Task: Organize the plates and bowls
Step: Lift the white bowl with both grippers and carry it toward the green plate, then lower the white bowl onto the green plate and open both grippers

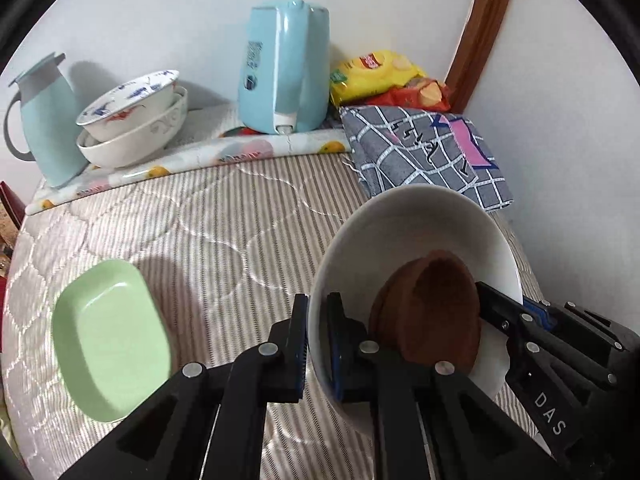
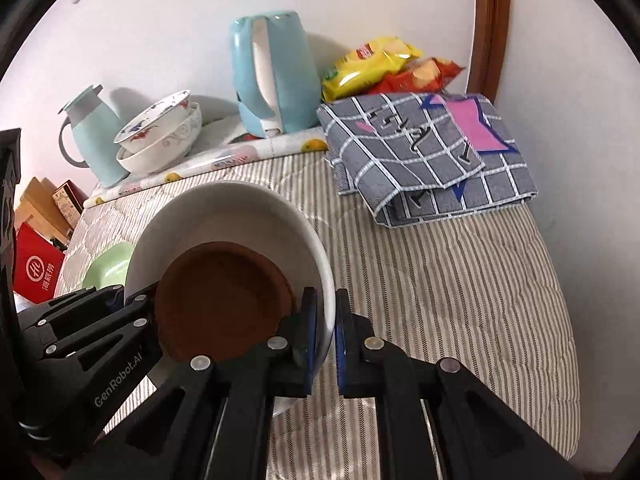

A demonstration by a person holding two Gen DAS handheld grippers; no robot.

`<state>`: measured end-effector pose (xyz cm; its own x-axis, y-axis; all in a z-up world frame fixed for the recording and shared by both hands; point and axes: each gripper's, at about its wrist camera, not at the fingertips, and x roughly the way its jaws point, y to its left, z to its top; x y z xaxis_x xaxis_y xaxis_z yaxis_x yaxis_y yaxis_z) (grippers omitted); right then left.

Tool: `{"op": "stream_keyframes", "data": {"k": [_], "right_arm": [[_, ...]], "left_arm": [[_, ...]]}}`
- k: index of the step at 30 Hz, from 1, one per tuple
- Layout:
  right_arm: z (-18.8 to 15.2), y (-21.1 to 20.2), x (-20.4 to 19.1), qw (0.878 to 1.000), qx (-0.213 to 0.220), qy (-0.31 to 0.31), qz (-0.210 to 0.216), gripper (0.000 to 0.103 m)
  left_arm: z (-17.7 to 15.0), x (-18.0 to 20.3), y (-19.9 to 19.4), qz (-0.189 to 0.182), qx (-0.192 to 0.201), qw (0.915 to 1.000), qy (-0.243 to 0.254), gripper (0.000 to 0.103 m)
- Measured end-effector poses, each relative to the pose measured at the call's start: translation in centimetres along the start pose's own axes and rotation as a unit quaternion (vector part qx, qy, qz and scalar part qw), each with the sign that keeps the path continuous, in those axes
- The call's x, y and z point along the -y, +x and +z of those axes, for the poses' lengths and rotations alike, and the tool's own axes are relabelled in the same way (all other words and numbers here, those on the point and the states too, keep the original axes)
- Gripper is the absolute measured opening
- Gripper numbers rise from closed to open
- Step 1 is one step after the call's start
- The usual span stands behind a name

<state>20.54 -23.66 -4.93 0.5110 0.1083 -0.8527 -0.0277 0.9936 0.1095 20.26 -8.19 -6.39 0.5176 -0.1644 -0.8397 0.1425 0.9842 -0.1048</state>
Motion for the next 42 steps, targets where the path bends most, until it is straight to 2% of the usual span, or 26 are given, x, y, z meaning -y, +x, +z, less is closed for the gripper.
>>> {"op": "stream_keyframes", "data": {"k": [8,19,42], "right_arm": [[-0.2,-1.2,-2.2,1.0,0.008,-0.003,0.008,0.007],[0.2,-1.4,-7.3,0.999,0.014,-0.027,0.022,0.007],[0.7,0.3,-15.0,0.997,0.001,-0.069,0.044,0.007]], "left_arm": [[-0.4,-2.1,-1.8,0.007,0.011,0.9999,-0.003,0.01],[-0.6,-6.8,-3.5,0.026,0.023,0.9991,-0.024,0.01],[-1.9,-14.4,-4.0,0.038,0.026,0.996,-0.076,0.01]]}}
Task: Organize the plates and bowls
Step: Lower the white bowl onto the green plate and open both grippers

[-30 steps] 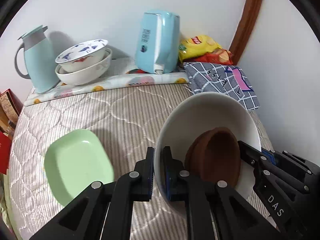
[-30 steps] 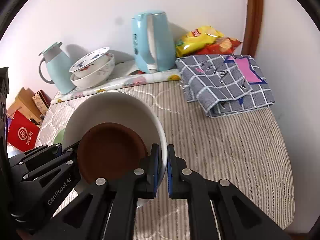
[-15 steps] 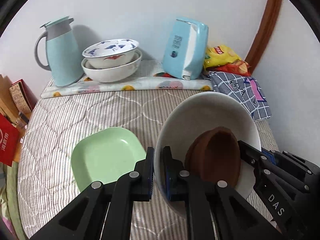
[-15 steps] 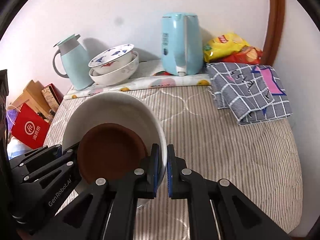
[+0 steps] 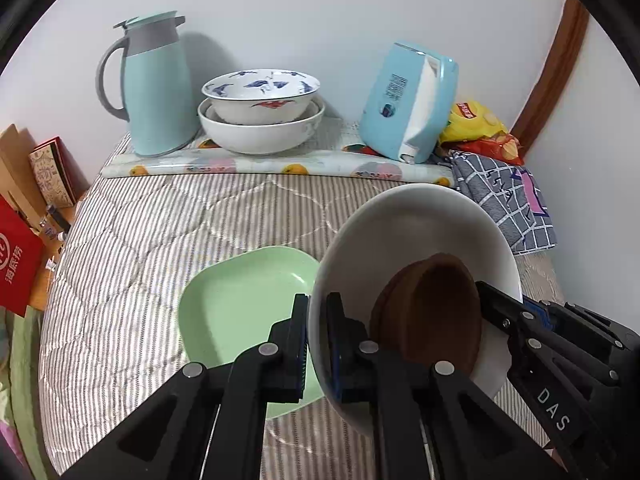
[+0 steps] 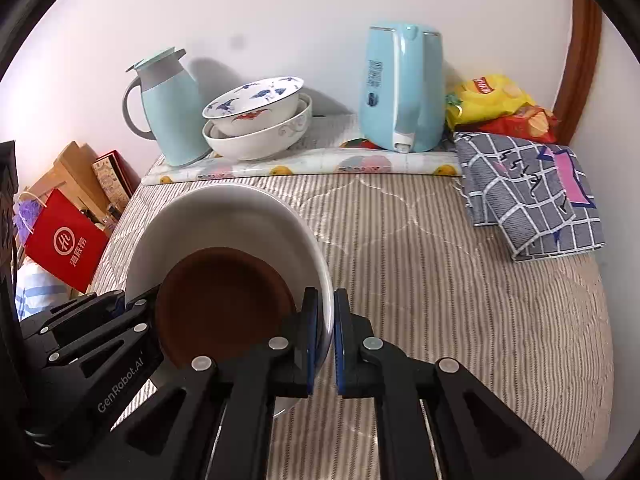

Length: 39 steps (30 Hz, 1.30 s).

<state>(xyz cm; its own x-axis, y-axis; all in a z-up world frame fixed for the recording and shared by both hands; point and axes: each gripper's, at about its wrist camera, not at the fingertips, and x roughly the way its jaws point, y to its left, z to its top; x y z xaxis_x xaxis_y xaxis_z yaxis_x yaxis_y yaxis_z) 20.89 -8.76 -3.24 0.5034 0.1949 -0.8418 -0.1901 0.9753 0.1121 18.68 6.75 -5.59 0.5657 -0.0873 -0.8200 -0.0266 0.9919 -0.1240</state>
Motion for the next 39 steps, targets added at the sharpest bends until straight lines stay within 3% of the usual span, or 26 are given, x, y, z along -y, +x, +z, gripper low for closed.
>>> {"op": "stream_keyframes", "data": {"k": [25,39], "right_arm": [[1.0,5.5,-6.0,0.999,-0.033,-0.035,0.02,0.007],[0.2,8.5,-6.8,0.997,-0.067,-0.041,0.021,0.007]], "left_arm": [[0.2,-6.9,2.9,0.021,-0.026,0.9983,-0.048,0.01],[-0.7,-8.2,5.5,0.022,-0.058,0.9964,-0.057,0.01]]}}
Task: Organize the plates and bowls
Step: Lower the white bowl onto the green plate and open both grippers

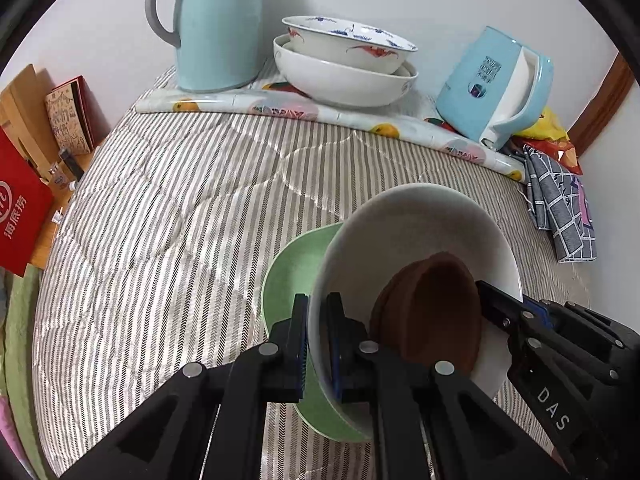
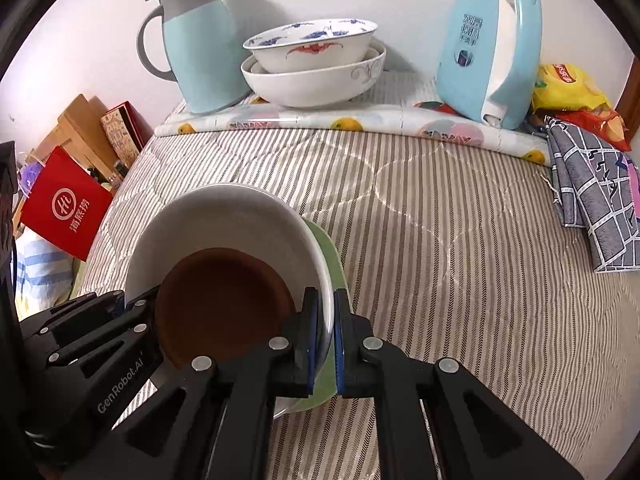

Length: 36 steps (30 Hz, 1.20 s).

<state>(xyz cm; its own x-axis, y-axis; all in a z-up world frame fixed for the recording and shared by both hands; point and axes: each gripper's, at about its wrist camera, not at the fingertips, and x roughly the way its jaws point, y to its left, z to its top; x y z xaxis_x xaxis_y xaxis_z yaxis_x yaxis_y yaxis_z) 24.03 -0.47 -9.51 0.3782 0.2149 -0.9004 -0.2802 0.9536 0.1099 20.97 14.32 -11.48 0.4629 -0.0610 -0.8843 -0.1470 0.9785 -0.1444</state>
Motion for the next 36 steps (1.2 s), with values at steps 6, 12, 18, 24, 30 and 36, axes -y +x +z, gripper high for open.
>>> {"op": "stream_keyframes", "data": {"k": [6,12,18,24,30,36], "right_arm": [[-0.2,1.0,0.1,1.0,-0.015,0.002,0.0,0.007],[-0.2,1.9,0.2,1.0,-0.025,0.004,0.002,0.007],[0.2,2.4,0.3,1.0,-0.031,0.004,0.007,0.007],[0.4,2.6,0.6,0.999,-0.029,0.005,0.015,0.008],[0.5,2.1,0.8,1.0,-0.017,0.002,0.009,0.009],[0.4,1.8,1.0,1.0,-0.017,0.002,0.014,0.01]], "left_arm": [[-0.3,-0.3,0.9,-0.002,-0.013,0.9999,-0.004,0.01],[-0.3,-0.5,1.5,-0.003,-0.019,0.9998,-0.007,0.01],[0.2,-0.6,1.8,-0.012,-0.029,0.9994,-0.012,0.011],[0.5,-0.4,1.9,-0.014,-0.034,0.9993,-0.003,0.011],[0.6,-0.3,1.9,-0.008,-0.036,0.9993,-0.003,0.011],[0.6,-0.3,1.9,-0.001,-0.047,0.9989,0.0,0.017]]}}
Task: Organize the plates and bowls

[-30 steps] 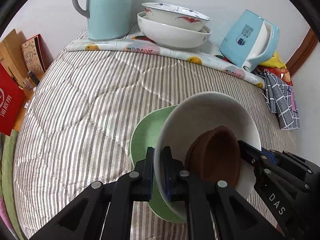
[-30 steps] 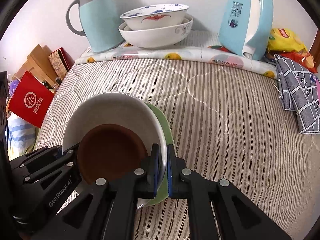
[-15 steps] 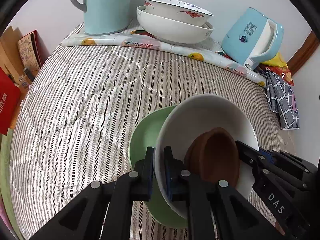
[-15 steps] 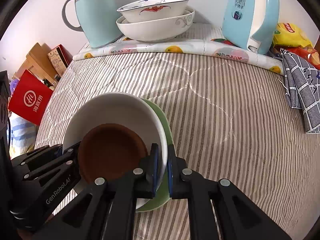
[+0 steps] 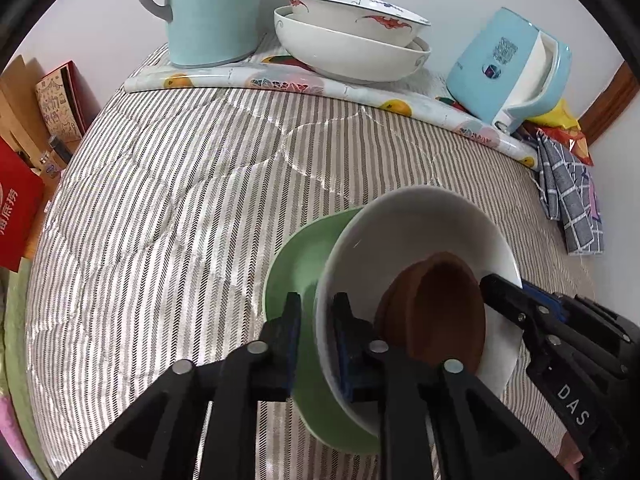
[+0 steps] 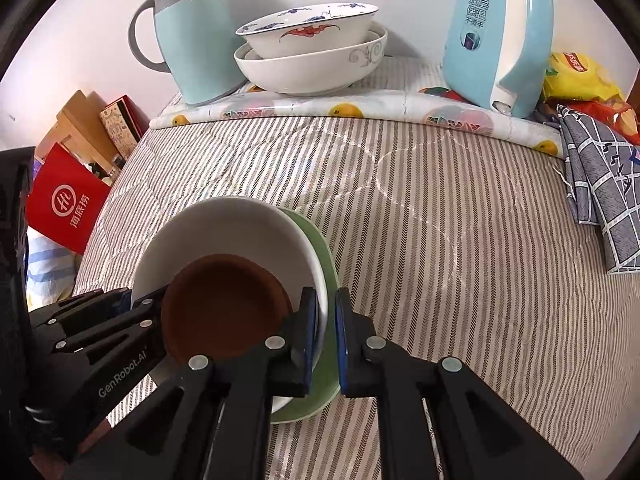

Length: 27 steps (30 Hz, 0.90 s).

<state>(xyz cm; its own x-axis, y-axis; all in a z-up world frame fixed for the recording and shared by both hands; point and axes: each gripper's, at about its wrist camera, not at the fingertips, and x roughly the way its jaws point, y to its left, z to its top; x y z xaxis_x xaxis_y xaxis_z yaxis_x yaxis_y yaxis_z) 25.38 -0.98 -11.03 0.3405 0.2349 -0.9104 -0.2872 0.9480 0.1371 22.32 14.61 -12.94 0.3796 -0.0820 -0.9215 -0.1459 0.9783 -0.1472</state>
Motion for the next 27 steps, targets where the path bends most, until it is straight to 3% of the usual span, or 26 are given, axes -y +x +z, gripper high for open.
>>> {"op": "stream_keyframes", "data": {"k": [4,8,12,17,21,27], "right_arm": [[-0.1,-0.3,0.0,1.0,0.002,0.0,0.001,0.011],[-0.3,-0.7,0.2,1.0,0.004,0.003,0.004,0.023],[-0.7,-1.3,0.2,1.0,0.008,-0.004,0.003,0.025],[-1.6,-2.4,0.2,1.0,0.014,-0.012,0.001,0.038],[-2.5,-4.2,0.4,0.999,0.031,-0.018,-0.007,0.042],[-4.2,-8.2,0.7,0.997,0.074,-0.024,-0.024,0.054]], "left_arm": [[-0.1,0.0,-0.3,0.002,-0.004,1.0,0.002,0.022],[-0.3,0.0,-1.0,-0.003,-0.002,1.0,0.002,0.028],[-0.6,0.0,-1.8,-0.004,0.001,1.0,0.003,0.028],[-1.3,0.0,-3.5,-0.002,0.02,0.9998,-0.001,0.045],[-1.8,0.3,-5.0,0.004,0.034,0.9994,0.002,0.05],[-2.9,2.0,-8.0,0.002,0.066,0.9977,0.015,0.061]]}}
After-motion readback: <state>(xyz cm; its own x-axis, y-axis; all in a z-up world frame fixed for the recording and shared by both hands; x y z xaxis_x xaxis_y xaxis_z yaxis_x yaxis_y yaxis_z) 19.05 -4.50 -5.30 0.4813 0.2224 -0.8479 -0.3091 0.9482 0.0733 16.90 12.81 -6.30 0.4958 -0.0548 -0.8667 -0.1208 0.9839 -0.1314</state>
